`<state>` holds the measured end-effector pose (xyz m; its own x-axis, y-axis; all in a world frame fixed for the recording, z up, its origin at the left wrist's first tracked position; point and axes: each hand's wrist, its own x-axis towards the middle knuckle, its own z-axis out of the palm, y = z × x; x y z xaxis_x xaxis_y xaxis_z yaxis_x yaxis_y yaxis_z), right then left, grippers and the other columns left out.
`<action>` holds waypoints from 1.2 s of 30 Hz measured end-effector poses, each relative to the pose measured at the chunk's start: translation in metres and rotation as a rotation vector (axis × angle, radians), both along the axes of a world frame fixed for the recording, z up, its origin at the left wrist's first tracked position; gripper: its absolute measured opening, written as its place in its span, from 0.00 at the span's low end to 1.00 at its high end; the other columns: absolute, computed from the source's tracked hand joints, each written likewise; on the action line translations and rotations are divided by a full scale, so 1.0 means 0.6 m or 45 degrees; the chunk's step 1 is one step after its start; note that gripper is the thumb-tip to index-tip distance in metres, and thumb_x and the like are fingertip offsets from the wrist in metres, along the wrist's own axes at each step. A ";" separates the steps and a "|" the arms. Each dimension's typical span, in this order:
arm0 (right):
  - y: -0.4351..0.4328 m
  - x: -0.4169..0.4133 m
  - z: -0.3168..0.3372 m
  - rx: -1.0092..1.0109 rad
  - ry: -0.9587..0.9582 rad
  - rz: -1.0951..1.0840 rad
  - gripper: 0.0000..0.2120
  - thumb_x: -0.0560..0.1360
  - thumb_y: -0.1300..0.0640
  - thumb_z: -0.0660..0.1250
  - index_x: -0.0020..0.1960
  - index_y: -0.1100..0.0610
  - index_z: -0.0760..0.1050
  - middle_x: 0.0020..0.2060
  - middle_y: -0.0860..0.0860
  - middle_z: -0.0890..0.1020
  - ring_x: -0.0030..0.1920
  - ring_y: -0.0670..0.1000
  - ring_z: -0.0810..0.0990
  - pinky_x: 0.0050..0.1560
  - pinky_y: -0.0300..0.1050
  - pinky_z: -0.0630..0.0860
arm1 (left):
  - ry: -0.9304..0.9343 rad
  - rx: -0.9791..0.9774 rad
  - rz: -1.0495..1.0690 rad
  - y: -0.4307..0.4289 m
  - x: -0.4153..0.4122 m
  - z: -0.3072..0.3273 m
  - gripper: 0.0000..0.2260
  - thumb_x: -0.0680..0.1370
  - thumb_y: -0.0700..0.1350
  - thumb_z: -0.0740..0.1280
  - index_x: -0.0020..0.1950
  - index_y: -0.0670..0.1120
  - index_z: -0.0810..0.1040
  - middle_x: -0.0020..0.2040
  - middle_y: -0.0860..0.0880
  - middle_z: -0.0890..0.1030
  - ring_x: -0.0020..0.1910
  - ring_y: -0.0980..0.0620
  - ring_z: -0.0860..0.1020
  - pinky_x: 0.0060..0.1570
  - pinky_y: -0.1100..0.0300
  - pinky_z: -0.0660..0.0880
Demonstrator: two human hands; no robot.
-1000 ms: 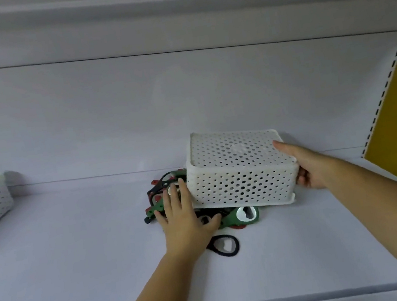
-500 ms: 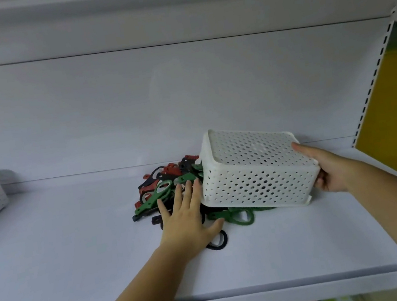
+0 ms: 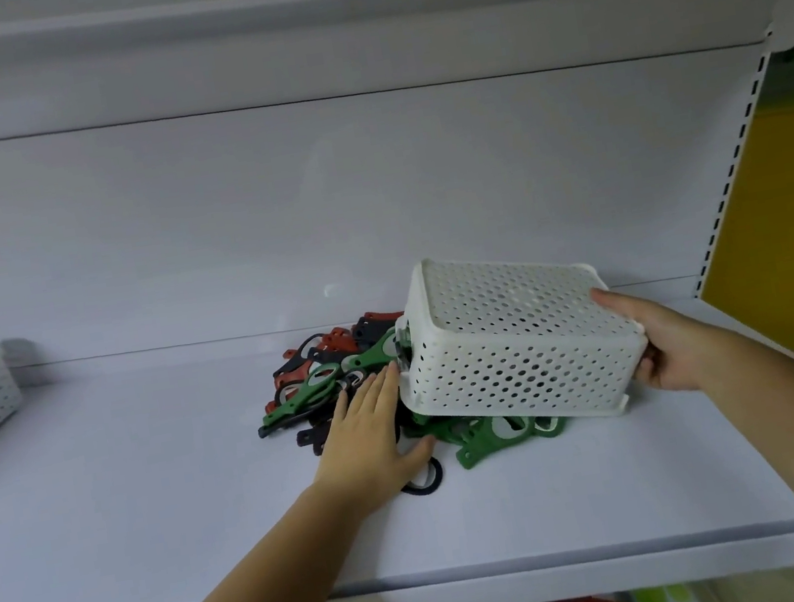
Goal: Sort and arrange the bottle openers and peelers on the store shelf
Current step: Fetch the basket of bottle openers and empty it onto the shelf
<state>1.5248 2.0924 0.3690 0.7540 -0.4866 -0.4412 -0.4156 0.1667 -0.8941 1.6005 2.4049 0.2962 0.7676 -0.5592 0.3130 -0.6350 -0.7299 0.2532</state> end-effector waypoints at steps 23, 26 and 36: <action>-0.042 -0.034 -0.023 0.510 -0.334 -0.139 0.21 0.70 0.36 0.66 0.47 0.53 0.77 0.30 0.48 0.79 0.19 0.42 0.68 0.15 0.29 0.59 | 0.085 0.206 -0.180 -0.067 -0.069 -0.011 0.31 0.76 0.64 0.56 0.76 0.61 0.48 0.77 0.55 0.36 0.75 0.51 0.31 0.70 0.36 0.34; -0.043 -0.046 -0.028 0.445 -0.414 -0.156 0.20 0.71 0.36 0.65 0.49 0.52 0.77 0.33 0.48 0.79 0.22 0.42 0.70 0.16 0.30 0.60 | 0.076 0.165 -0.179 -0.066 -0.069 -0.009 0.31 0.76 0.62 0.57 0.76 0.61 0.49 0.77 0.55 0.36 0.75 0.51 0.31 0.70 0.37 0.33; -0.003 -0.073 -0.029 0.201 -0.567 -0.133 0.29 0.65 0.35 0.65 0.60 0.51 0.76 0.54 0.49 0.82 0.46 0.49 0.79 0.25 0.34 0.73 | -0.099 -0.016 -0.233 -0.056 -0.076 -0.005 0.30 0.76 0.57 0.62 0.76 0.54 0.57 0.78 0.52 0.49 0.77 0.53 0.44 0.73 0.59 0.36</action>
<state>1.4808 2.0908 0.3516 0.8371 -0.5227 -0.1612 0.0281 0.3354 -0.9417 1.5549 2.3713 0.2935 0.6268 -0.6831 0.3750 -0.7748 -0.5975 0.2066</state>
